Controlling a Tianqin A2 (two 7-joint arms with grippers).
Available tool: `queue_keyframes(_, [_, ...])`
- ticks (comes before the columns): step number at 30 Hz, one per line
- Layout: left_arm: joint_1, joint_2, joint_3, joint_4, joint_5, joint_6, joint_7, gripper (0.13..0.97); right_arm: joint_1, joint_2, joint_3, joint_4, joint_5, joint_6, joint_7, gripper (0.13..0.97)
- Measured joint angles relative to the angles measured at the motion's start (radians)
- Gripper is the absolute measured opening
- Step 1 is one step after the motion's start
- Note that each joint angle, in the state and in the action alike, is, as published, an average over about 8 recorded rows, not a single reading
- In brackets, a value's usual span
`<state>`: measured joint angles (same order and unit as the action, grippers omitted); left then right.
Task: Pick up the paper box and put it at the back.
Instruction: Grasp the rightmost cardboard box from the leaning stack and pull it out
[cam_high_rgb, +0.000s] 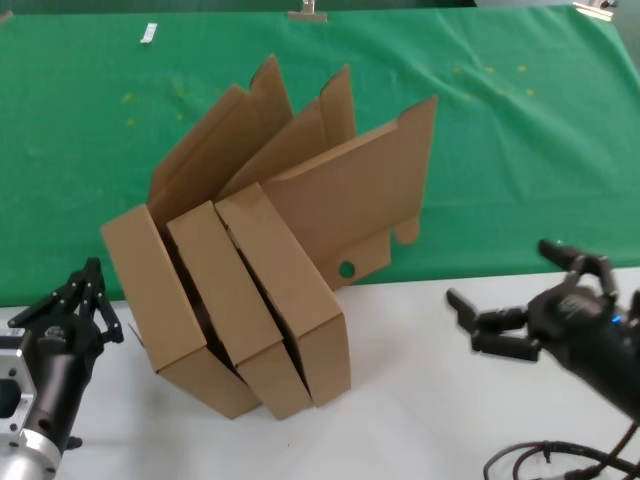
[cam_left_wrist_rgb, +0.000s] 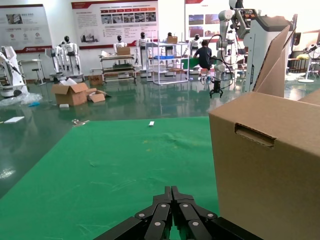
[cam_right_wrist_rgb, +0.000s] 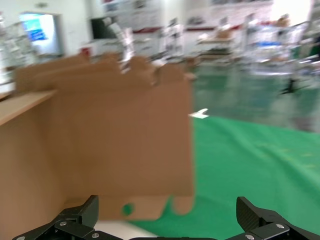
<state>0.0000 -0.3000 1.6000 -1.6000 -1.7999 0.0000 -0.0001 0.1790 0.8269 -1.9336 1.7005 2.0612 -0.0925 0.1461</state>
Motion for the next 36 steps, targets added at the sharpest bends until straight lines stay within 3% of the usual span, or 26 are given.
queue_keyframes(4, [0.000,0.000,0.000,0.000,0.000,0.000,0.000,0.159,0.057,-0.037,-0.014,-0.084,0.015,-0.149,-0.051,0.966])
queue_keyframes(11, [0.000,0.000,0.000,0.000,0.000,0.000,0.000,0.147,0.192,-0.208,-0.033,-0.346,0.063,-0.428,-0.239,0.966])
queue_keyframes(24, [0.000,0.000,0.000,0.000,0.000,0.000,0.000,0.145,0.503,-0.477,-0.142,-0.935,-0.087,-0.899,-0.456,0.966])
queue_keyframes(36, [0.000,0.000,0.000,0.000,0.000,0.000,0.000,0.145,0.755,-0.589,-0.078,-1.468,-0.163,-1.185,-0.671,0.962])
